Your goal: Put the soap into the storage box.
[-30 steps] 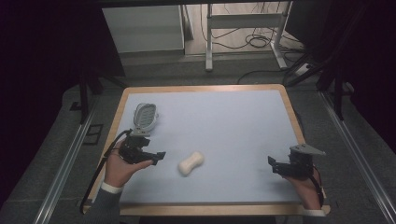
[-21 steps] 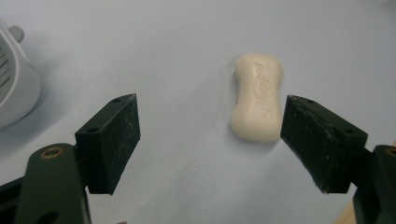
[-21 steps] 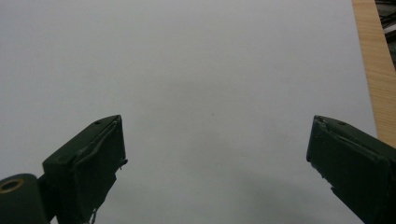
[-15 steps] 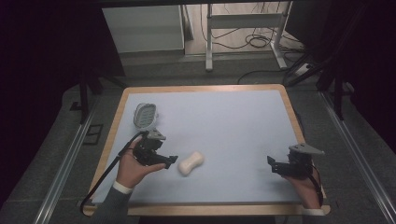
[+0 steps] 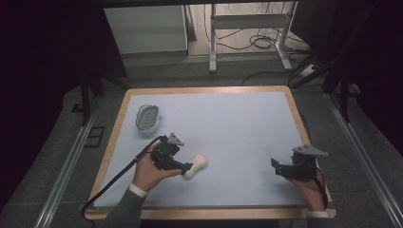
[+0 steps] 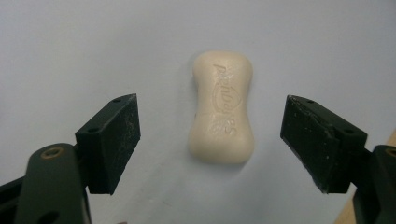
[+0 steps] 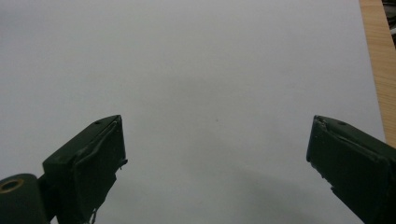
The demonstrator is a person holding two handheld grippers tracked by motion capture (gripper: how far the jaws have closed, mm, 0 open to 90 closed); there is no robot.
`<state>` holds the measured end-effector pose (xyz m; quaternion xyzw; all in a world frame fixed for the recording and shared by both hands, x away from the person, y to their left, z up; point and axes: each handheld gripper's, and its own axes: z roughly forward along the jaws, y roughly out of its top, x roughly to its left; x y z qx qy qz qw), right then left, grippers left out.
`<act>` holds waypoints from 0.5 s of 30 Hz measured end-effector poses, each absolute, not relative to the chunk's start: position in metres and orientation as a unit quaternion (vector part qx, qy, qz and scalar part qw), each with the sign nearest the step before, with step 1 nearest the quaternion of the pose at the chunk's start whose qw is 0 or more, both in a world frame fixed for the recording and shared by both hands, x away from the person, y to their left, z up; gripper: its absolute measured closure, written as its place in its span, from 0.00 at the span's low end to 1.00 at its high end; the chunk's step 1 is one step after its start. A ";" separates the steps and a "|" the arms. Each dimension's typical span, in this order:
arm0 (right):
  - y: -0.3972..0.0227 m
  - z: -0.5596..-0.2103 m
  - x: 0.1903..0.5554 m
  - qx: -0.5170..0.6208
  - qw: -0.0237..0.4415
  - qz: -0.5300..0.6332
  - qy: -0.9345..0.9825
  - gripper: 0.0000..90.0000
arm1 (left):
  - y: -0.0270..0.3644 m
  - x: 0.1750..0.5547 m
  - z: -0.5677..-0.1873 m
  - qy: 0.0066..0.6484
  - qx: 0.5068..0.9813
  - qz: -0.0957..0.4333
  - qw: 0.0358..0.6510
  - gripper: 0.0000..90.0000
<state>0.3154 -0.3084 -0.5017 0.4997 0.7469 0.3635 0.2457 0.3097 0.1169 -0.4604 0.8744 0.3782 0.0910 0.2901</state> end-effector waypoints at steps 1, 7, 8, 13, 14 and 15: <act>-0.308 -0.502 0.315 0.500 0.246 0.364 0.747 0.05 | 0.115 0.311 -0.461 0.377 0.875 0.090 0.289 0.23; -0.310 -0.502 0.316 0.503 0.245 0.361 0.746 0.05 | 0.106 0.313 -0.467 0.375 0.881 0.085 0.277 0.23; -0.310 -0.502 0.316 0.503 0.244 0.361 0.746 0.05 | 0.105 0.313 -0.468 0.376 0.881 0.084 0.275 0.23; -0.313 -0.501 0.315 0.505 0.247 0.364 0.742 0.05 | 0.098 0.315 -0.477 0.372 0.887 0.077 0.263 0.25; -0.313 -0.501 0.315 0.506 0.247 0.364 0.742 0.05 | 0.097 0.315 -0.479 0.372 0.888 0.075 0.259 0.26; -0.313 -0.501 0.316 0.506 0.247 0.363 0.742 0.05 | 0.095 0.316 -0.482 0.372 0.889 0.072 0.256 0.26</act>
